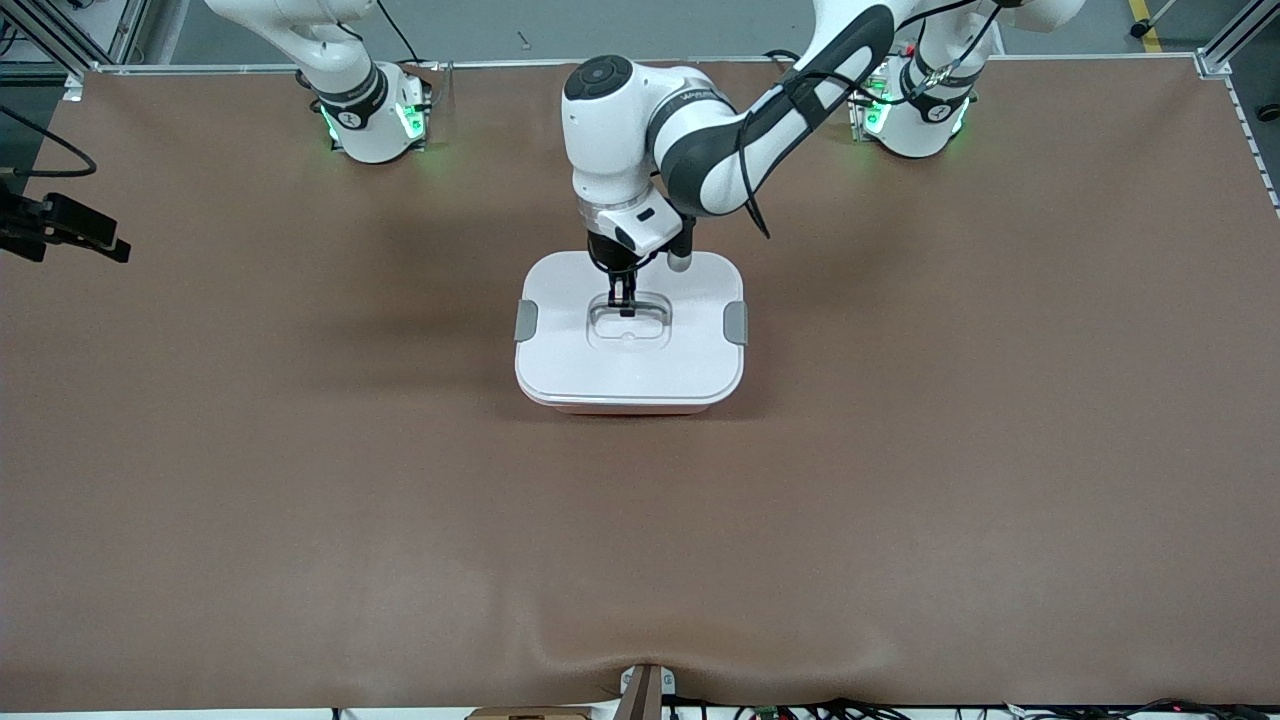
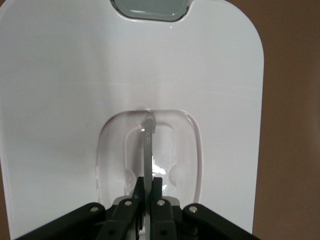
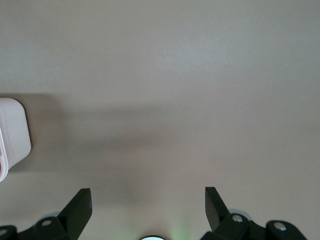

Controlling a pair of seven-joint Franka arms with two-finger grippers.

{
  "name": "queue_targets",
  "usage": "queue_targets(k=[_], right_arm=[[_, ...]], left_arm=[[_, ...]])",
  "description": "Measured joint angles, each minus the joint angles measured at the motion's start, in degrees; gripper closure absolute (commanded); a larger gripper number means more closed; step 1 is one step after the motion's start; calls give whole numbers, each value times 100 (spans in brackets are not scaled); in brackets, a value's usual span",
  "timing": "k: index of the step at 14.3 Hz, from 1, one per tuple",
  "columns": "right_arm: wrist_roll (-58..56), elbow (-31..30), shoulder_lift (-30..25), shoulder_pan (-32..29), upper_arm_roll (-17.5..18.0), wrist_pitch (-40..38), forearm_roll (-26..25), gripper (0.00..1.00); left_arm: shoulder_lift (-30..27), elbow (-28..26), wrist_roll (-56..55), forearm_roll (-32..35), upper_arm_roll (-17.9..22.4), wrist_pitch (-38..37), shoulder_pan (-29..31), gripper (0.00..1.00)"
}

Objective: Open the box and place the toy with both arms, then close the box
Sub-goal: 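Press the lid down onto the box with the left gripper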

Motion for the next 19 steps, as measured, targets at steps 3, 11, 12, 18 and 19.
queue_targets(k=[3, 11, 12, 18, 19], right_arm=[[1, 0, 0, -19, -3, 8, 0, 0], [1, 9, -4, -74, 78, -154, 0, 0], [2, 20, -8, -71, 89, -154, 0, 0], [1, 56, -10, -78, 77, -138, 0, 0], [1, 73, -10, -83, 66, -135, 0, 0]], left_arm=[[69, 9, -10, 69, 13, 11, -33, 100], [102, 30, -10, 118, 38, 28, -33, 100], [104, 31, -21, 134, 38, 33, -33, 100], [130, 32, -54, 196, 39, 68, -33, 100], [137, 32, -54, 197, 39, 71, -33, 100]])
